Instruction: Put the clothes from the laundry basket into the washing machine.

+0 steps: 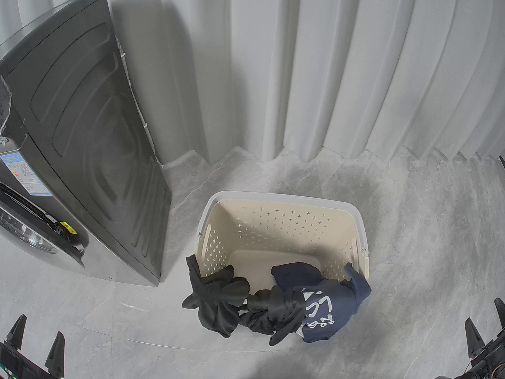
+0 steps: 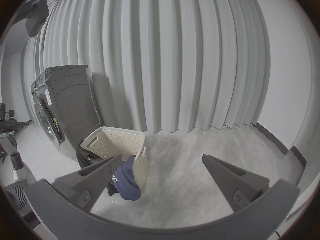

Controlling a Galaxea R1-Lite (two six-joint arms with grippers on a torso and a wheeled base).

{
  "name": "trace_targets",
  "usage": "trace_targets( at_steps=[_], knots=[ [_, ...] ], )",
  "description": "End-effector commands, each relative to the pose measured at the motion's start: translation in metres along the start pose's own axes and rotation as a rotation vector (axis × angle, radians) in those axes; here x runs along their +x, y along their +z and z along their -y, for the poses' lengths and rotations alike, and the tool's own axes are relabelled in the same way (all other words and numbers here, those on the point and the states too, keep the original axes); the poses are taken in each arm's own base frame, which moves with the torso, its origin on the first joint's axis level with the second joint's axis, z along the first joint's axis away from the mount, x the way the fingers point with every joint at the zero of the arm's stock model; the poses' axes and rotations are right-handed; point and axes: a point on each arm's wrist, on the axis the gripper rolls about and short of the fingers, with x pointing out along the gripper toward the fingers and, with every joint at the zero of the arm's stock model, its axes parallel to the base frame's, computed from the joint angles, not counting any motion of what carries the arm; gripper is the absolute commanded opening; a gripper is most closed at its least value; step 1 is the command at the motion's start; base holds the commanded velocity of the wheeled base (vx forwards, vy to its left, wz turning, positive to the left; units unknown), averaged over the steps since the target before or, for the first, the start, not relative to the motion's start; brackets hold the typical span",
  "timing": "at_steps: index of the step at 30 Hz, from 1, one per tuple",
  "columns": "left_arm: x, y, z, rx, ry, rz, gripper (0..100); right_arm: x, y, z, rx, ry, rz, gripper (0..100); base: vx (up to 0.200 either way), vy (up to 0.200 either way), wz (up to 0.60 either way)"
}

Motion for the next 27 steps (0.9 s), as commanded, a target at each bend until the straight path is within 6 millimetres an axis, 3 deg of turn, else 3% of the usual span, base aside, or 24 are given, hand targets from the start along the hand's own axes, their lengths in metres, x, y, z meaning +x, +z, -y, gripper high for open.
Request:
trace_targets(
  at_steps=[1, 18, 27],
  knots=[
    [0.0003, -0.0047, -0.0003, 0.000, 0.001, -0.004, 100, 0.0002, -0.0052, 0.0000, 0.000, 0.000, -0.002, 100, 0.000, 0.200, 0.00],
    [0.0003, -0.0047, -0.0003, 0.000, 0.001, -0.004, 100, 0.0002, -0.0052, 0.0000, 0.000, 0.000, -0.002, 100, 0.000, 0.200, 0.00],
    [0.0003, -0.0047, -0.0003, 0.000, 0.001, -0.004, 100, 0.0002, -0.0052, 0.0000, 0.000, 0.000, -0.002, 100, 0.000, 0.000, 0.00]
  ],
)
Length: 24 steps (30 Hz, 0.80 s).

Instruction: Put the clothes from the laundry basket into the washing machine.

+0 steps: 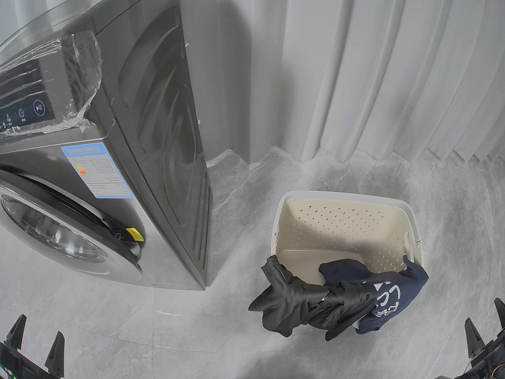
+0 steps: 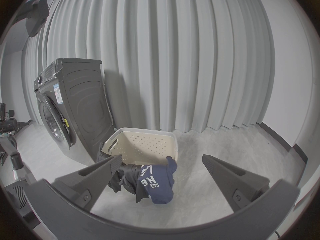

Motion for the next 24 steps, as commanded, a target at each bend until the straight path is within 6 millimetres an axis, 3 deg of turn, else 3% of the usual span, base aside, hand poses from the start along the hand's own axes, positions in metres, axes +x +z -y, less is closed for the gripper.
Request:
trace_targets(
  at_steps=[1, 6, 15, 24],
  knots=[
    [0.0003, -0.0047, -0.0003, 0.000, 0.000, -0.004, 100, 0.0002, -0.0052, 0.0000, 0.000, 0.001, -0.002, 100, -0.200, 0.000, 0.00],
    [0.0003, -0.0047, -0.0003, 0.000, 0.000, -0.004, 100, 0.0002, -0.0052, 0.0000, 0.000, 0.001, -0.002, 100, -0.200, 0.000, 0.00],
    [0.0003, -0.0047, -0.0003, 0.000, 0.000, -0.004, 100, 0.0002, -0.0054, 0.0000, 0.000, -0.001, -0.004, 100, 0.000, 0.000, 0.00],
    [0.0003, -0.0047, -0.0003, 0.000, 0.000, -0.004, 100, 0.0002, -0.0052, 0.0000, 0.000, -0.001, -0.002, 100, 0.000, 0.200, 0.00]
  ],
)
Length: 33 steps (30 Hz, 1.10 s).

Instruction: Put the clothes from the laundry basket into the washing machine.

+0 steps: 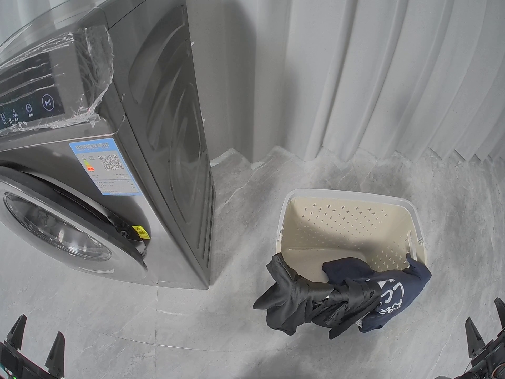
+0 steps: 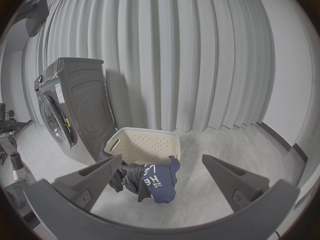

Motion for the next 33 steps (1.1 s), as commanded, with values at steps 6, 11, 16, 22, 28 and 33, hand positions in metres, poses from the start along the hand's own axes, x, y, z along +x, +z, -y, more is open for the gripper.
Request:
trace_targets(
  at_steps=[6, 11, 16, 22, 28, 33],
  knots=[
    [0.0003, -0.0047, -0.0002, 0.000, -0.001, -0.004, 100, 0.0002, -0.0054, 0.0000, 0.000, 0.000, -0.004, 100, 0.000, 0.200, 0.00],
    [0.0003, -0.0047, -0.0003, 0.000, 0.001, -0.004, 100, 0.0003, -0.0052, 0.0000, 0.000, 0.002, -0.004, 100, 0.000, 0.200, 0.00],
    [0.0003, -0.0047, -0.0003, 0.000, 0.001, -0.004, 100, 0.0002, -0.0052, 0.0000, 0.000, 0.002, -0.002, 100, 0.000, 0.160, 0.00],
    [0.0003, -0.0047, -0.0003, 0.000, 0.001, -0.004, 100, 0.0003, -0.0052, 0.0000, -0.002, 0.002, -0.004, 100, 0.000, 0.000, 0.00],
    [0.0003, -0.0047, -0.0003, 0.000, 0.001, -0.004, 100, 0.0003, -0.0053, 0.0000, -0.002, 0.002, -0.005, 100, -0.133, 0.000, 0.00],
    [0.0003, -0.0047, -0.0003, 0.000, 0.001, -0.004, 100, 0.0002, -0.0054, 0.0000, -0.002, 0.002, -0.004, 100, -0.080, 0.000, 0.00]
  ],
)
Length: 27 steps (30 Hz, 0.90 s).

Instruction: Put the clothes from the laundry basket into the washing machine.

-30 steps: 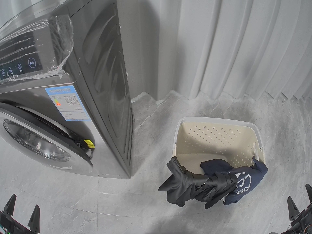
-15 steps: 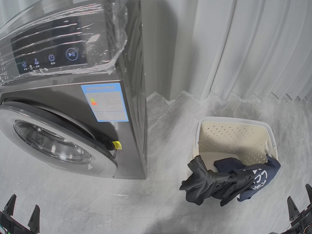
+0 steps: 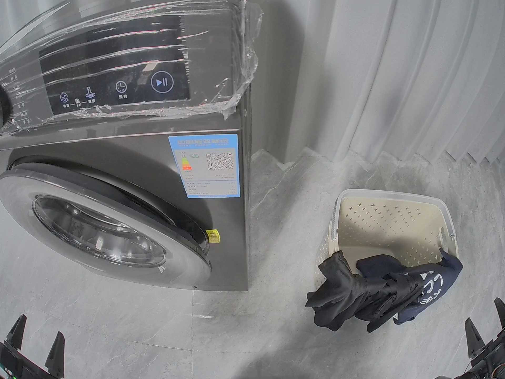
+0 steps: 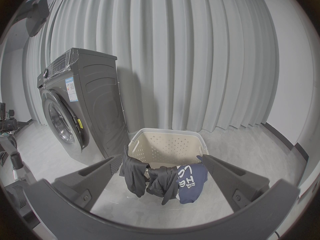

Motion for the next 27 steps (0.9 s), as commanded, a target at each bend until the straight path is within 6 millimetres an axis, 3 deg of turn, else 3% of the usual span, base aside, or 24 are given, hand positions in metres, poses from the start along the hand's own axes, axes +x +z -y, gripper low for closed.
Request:
trace_targets(
  at_steps=[1, 6, 27],
  knots=[
    [0.0003, -0.0047, -0.0002, 0.000, 0.001, -0.004, 100, 0.0002, -0.0053, 0.0000, 0.000, 0.001, -0.003, 100, 0.000, 0.000, 0.00],
    [0.0003, -0.0047, -0.0002, 0.000, 0.001, -0.004, 100, 0.0003, -0.0053, 0.0000, 0.000, 0.001, -0.005, 100, 0.000, 0.000, 0.00],
    [0.0003, -0.0047, -0.0002, 0.000, -0.001, -0.004, 100, 0.0003, -0.0053, 0.0000, 0.000, 0.001, -0.005, 100, 0.000, 0.200, 0.00]
  ],
)
